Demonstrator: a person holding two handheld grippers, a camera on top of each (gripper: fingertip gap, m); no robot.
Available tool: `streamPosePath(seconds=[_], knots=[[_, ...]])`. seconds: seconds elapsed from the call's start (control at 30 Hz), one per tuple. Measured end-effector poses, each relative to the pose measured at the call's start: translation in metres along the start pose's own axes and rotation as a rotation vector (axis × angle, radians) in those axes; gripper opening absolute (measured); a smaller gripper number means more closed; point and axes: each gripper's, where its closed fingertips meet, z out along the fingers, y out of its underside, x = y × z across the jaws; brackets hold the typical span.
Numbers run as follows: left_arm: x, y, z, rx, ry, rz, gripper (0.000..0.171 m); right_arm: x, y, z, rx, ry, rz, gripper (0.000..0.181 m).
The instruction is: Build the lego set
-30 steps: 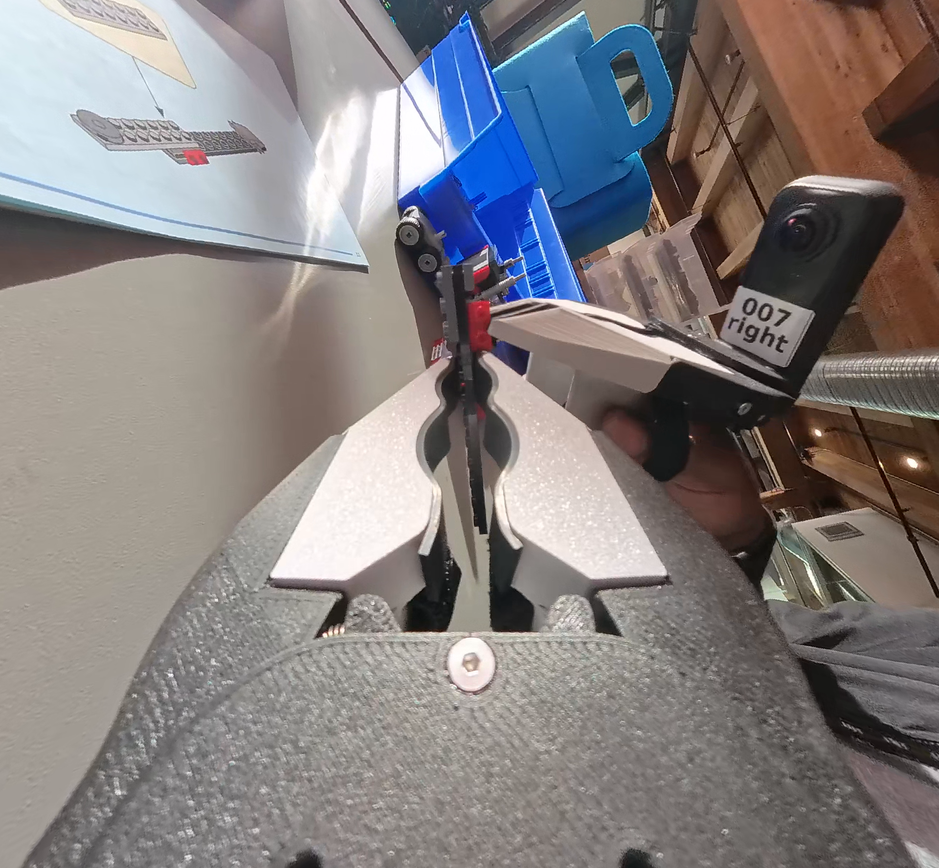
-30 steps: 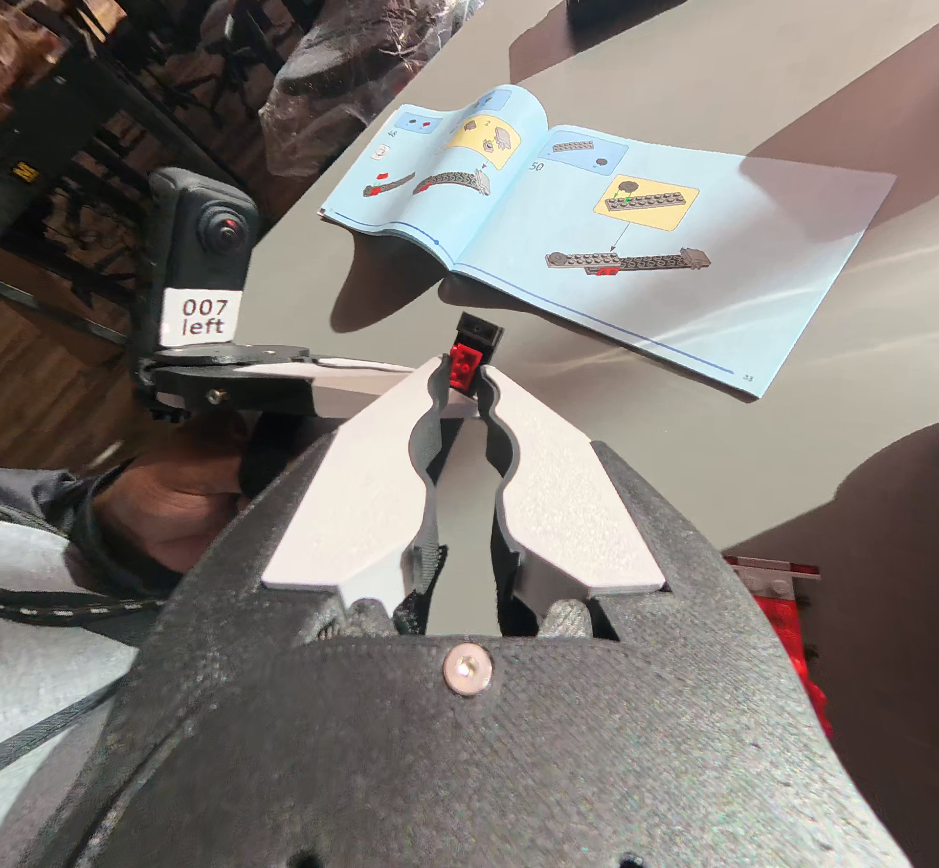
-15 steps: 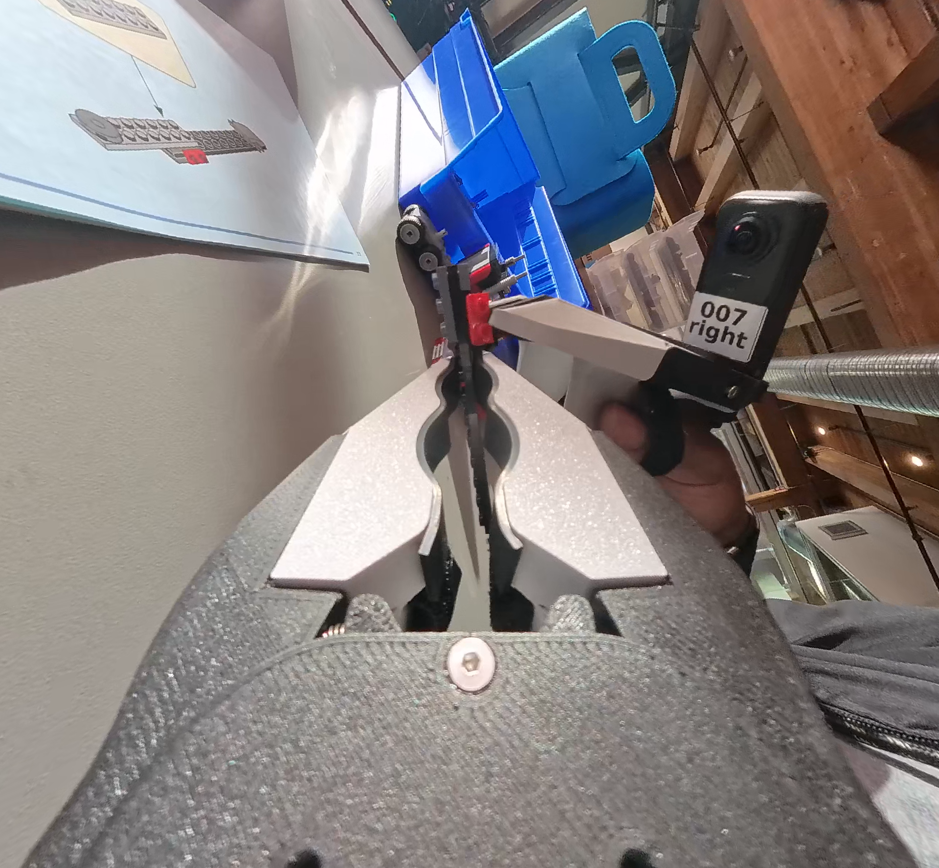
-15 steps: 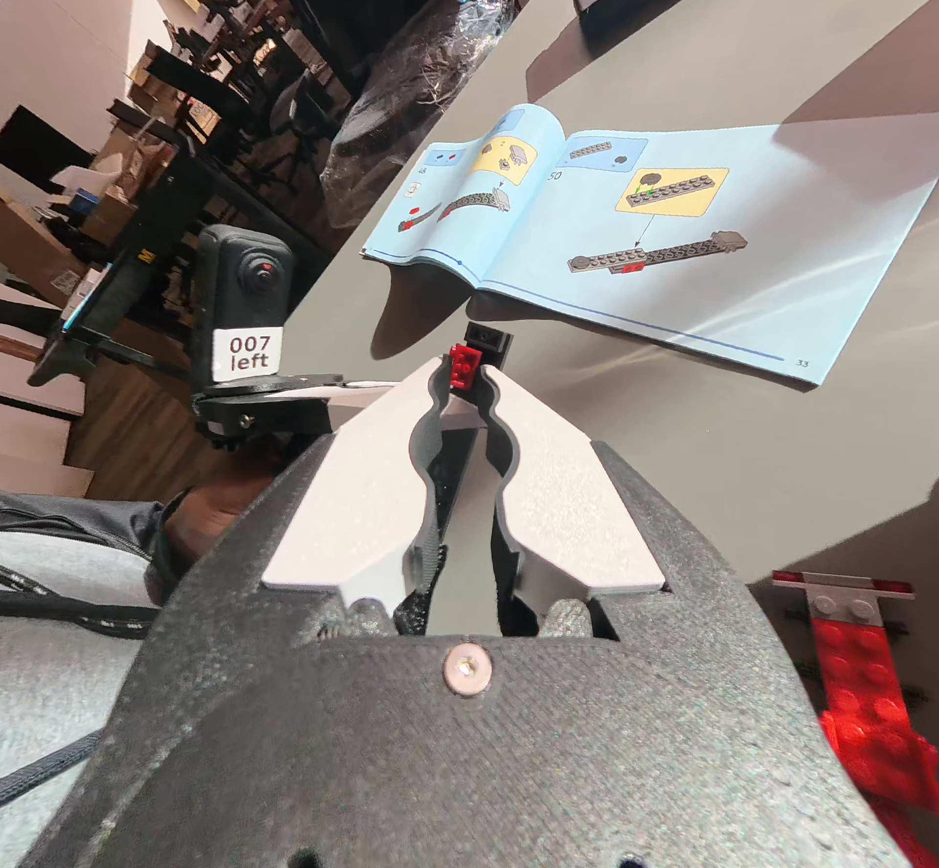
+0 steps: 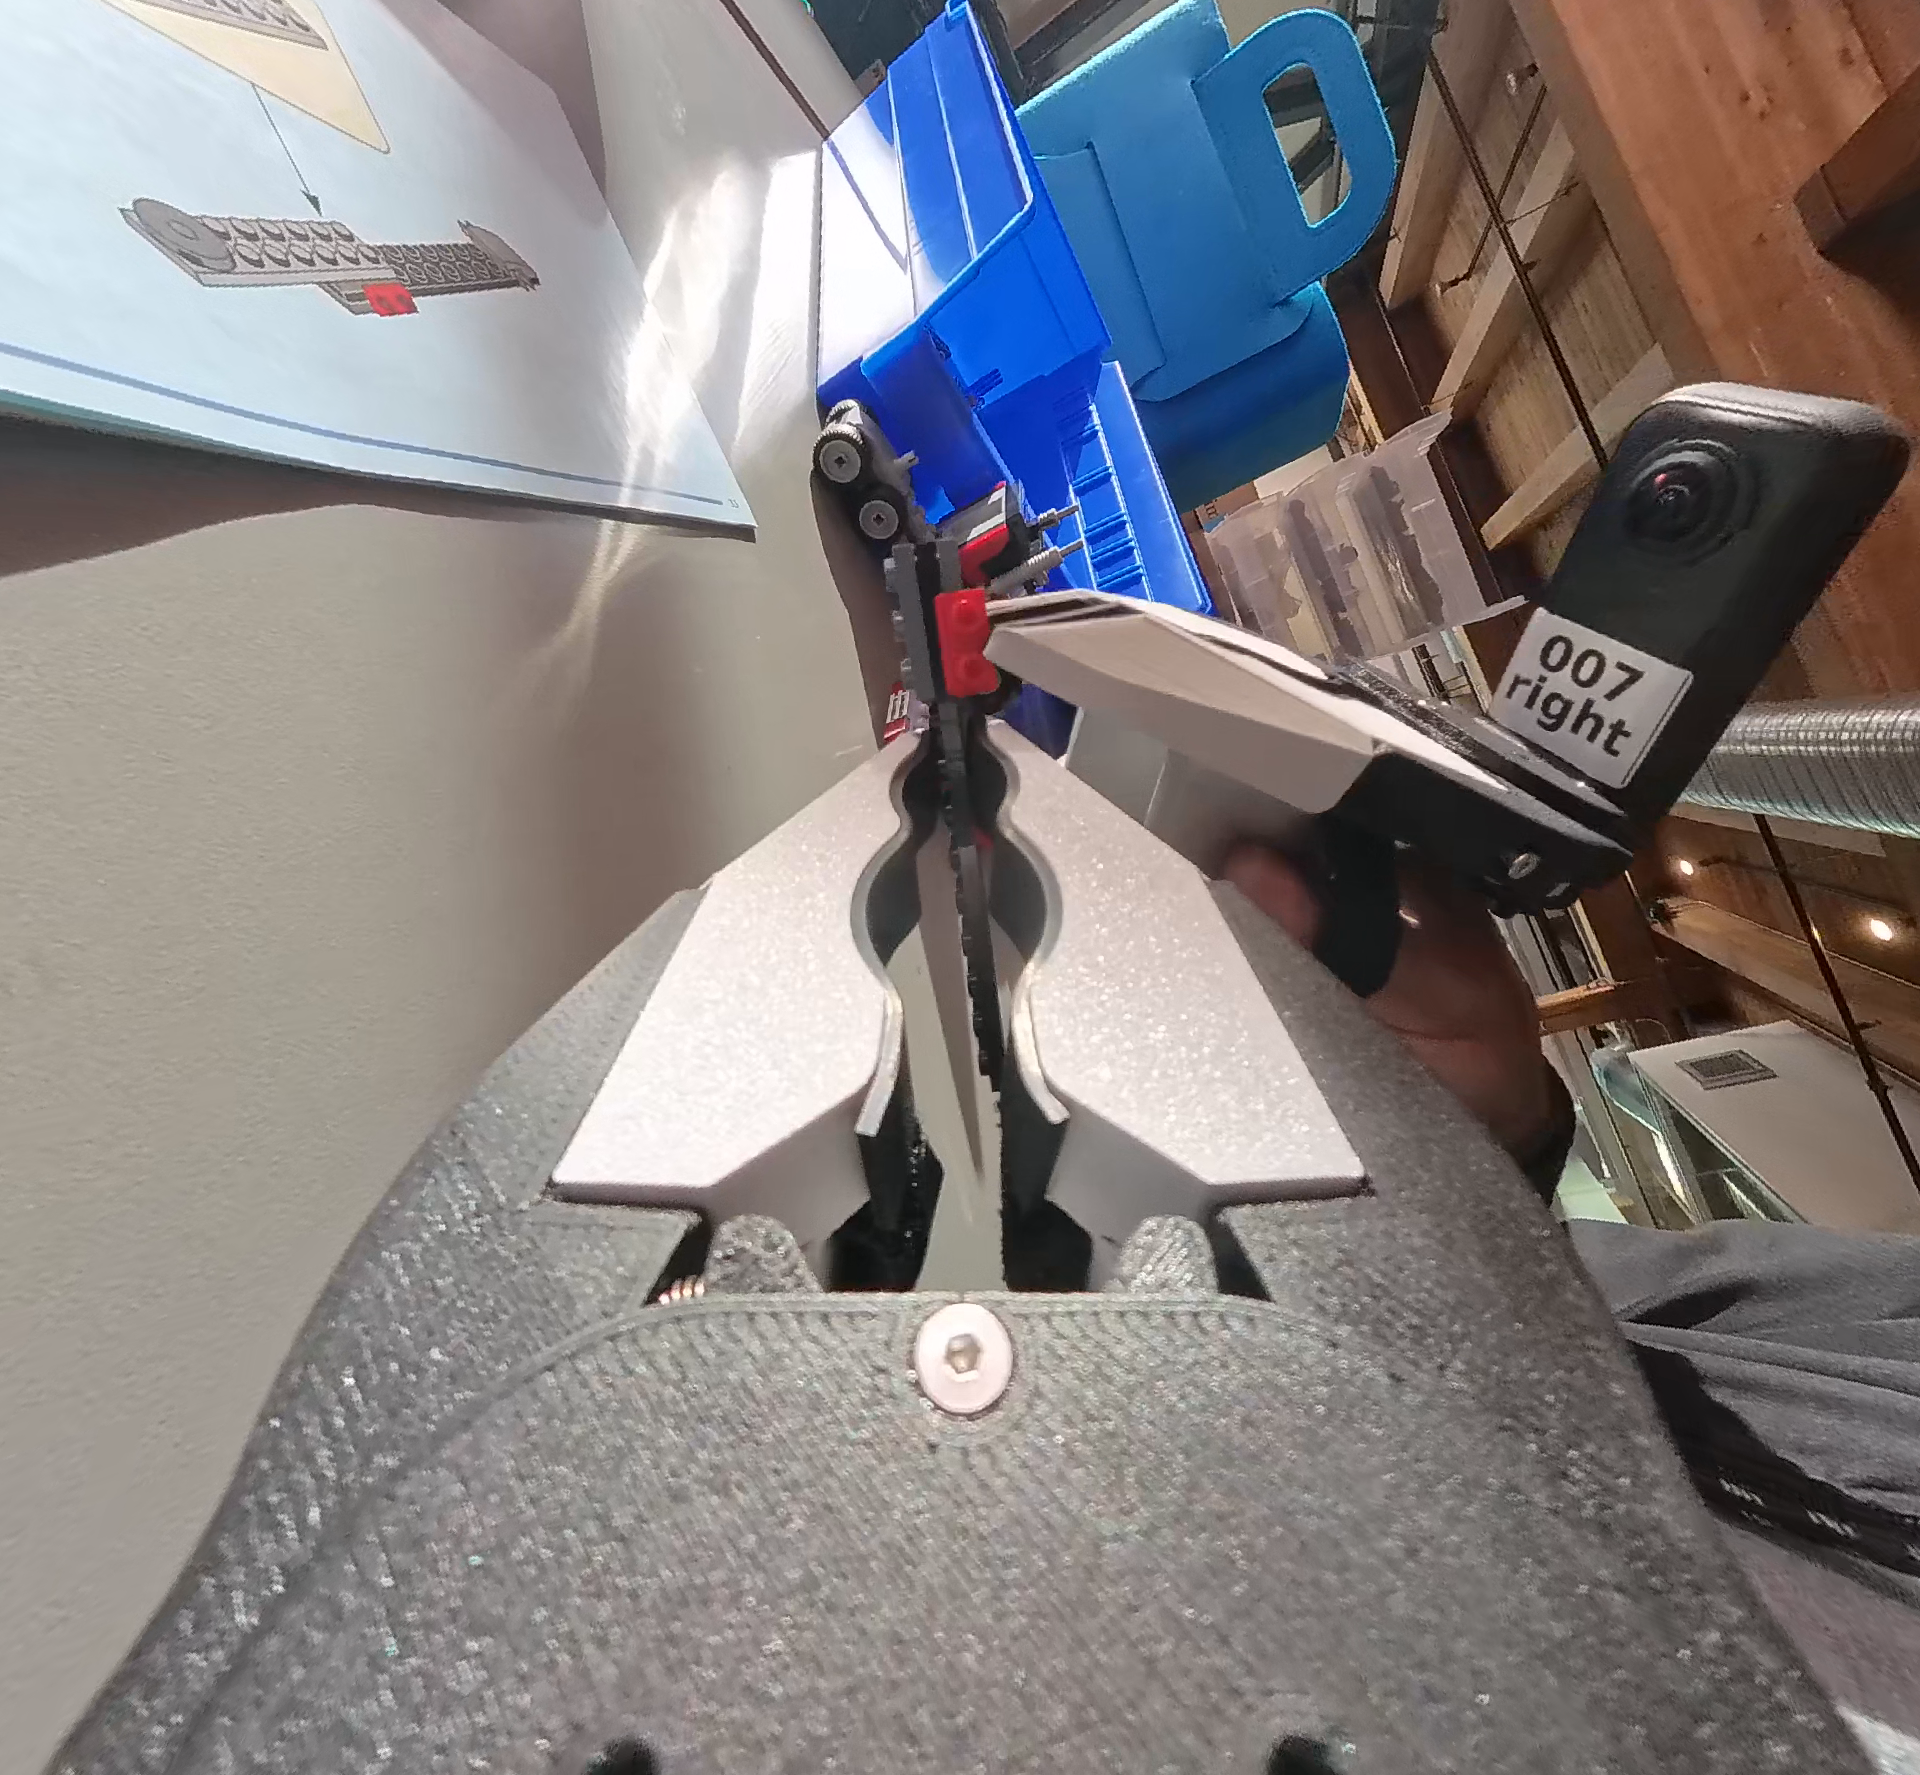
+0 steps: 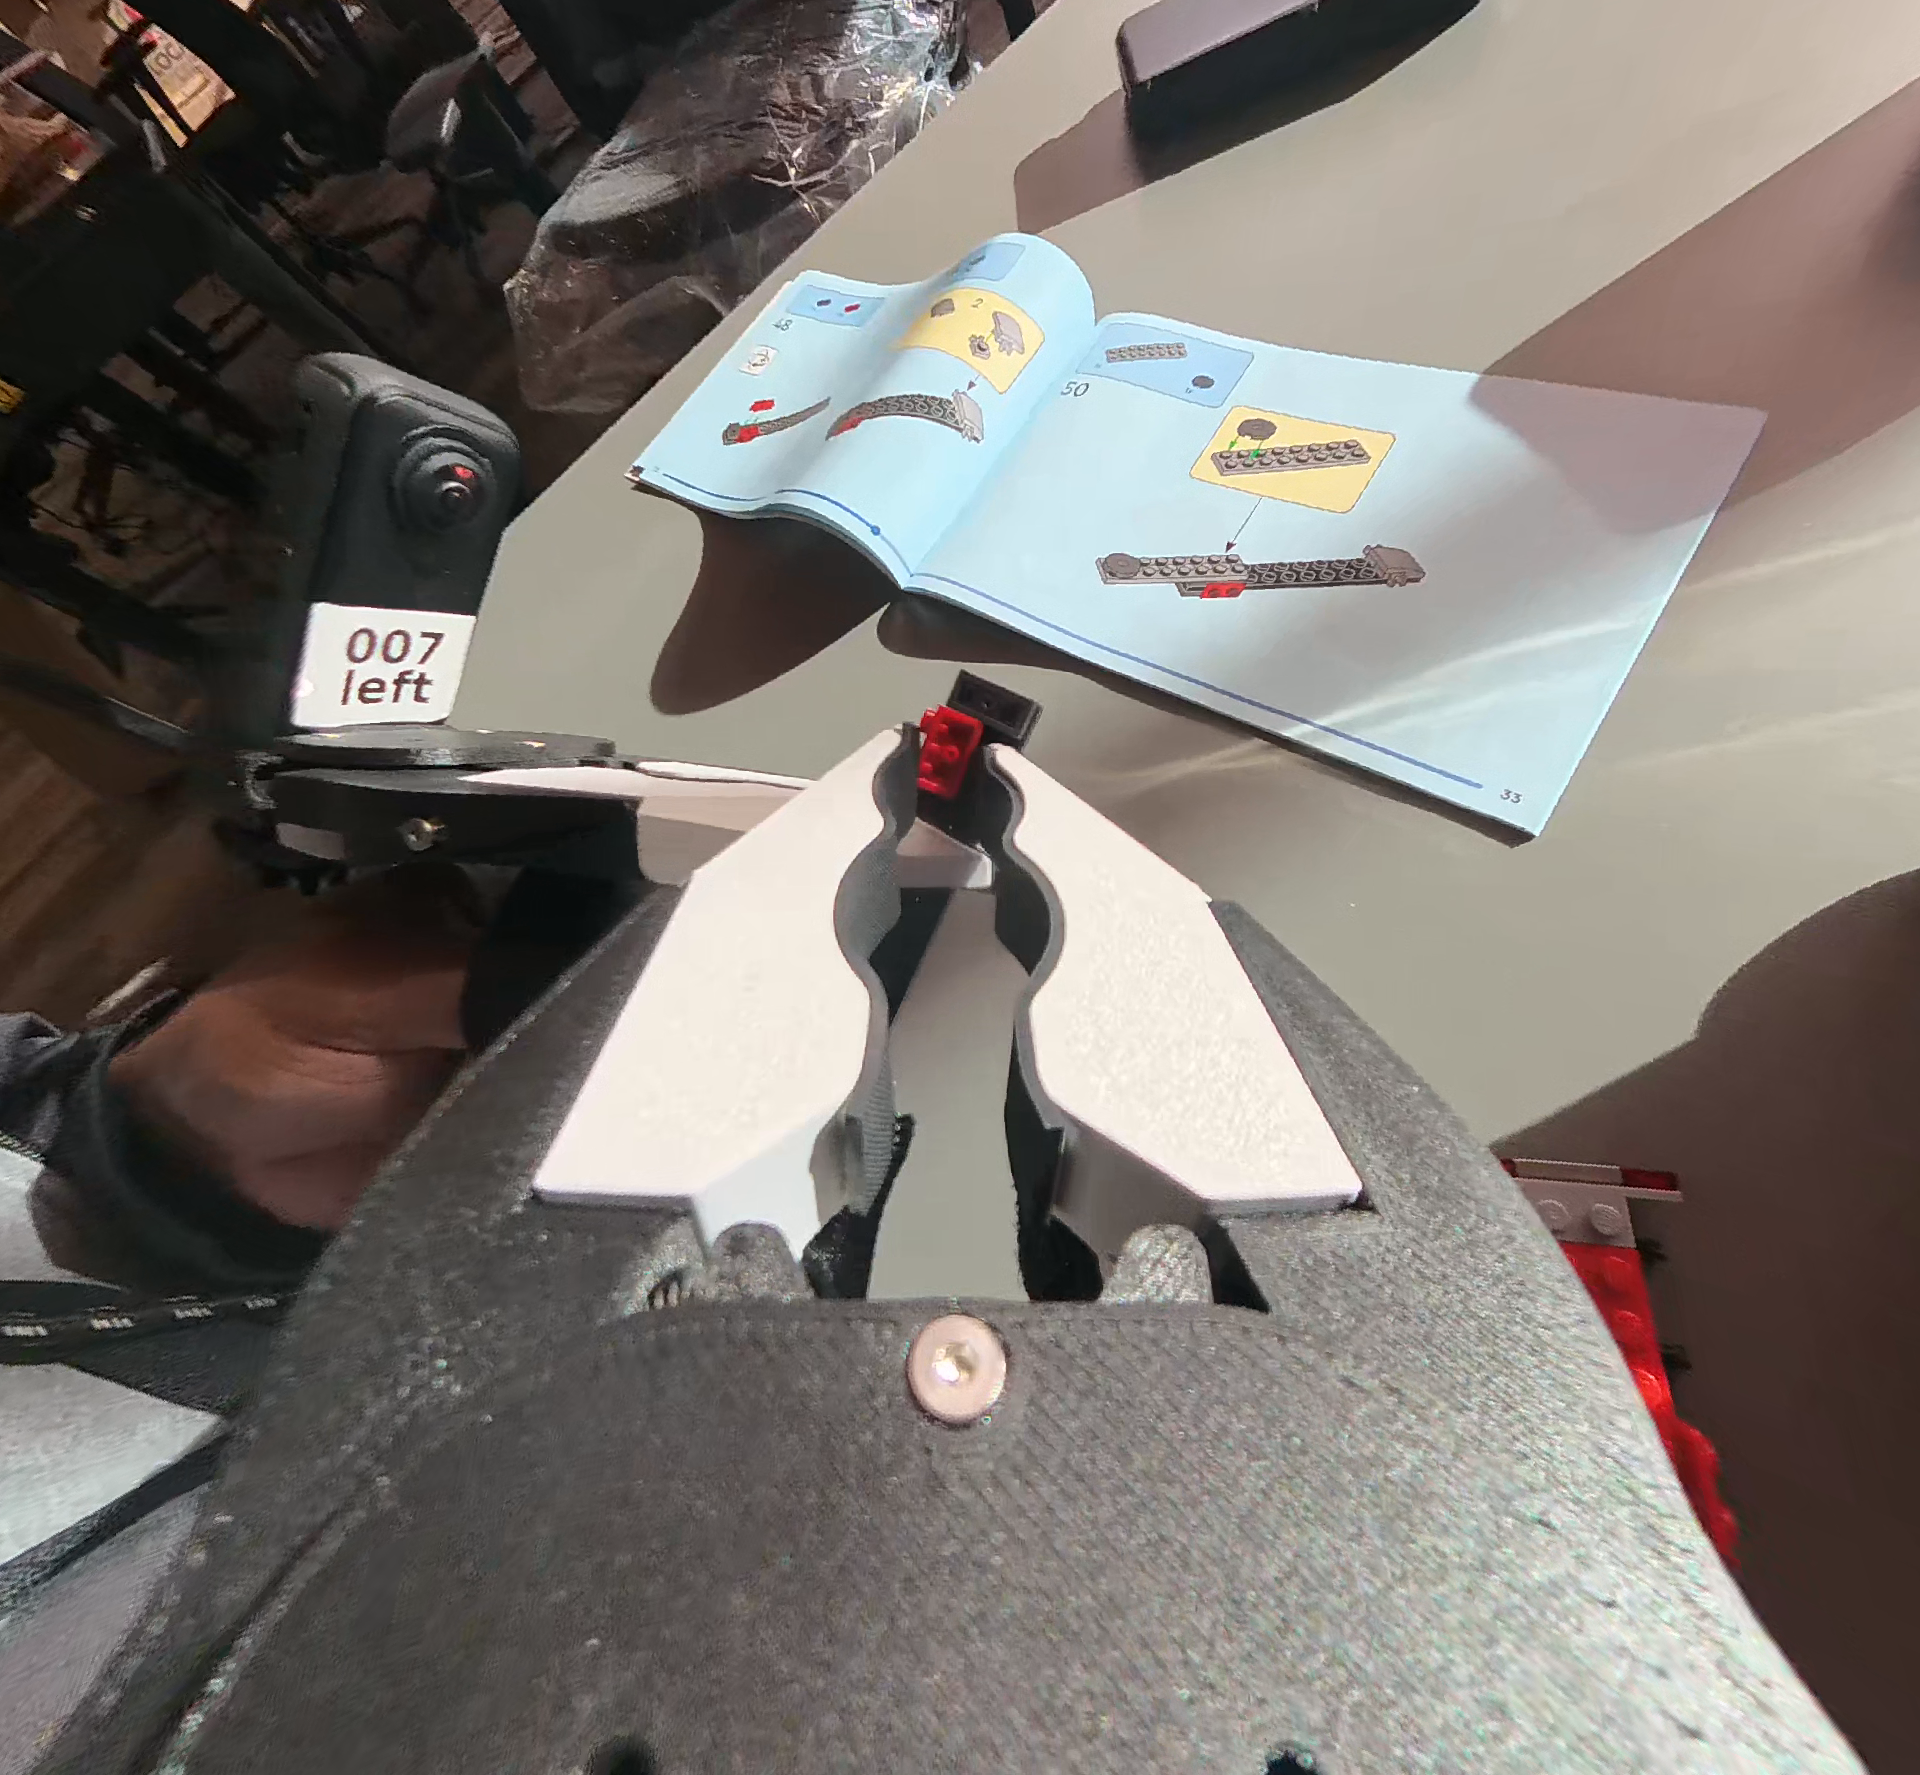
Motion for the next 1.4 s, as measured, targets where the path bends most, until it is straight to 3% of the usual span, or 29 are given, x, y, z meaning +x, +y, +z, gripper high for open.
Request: streamPosePath(seconds=[1.4], knots=[[0.0018,0.0013,0.0007,-0.008,0.016,-0.002,0.005,-0.0014,-0.0007,-0.0037,0.024,0.039,-0.060,0.014]])
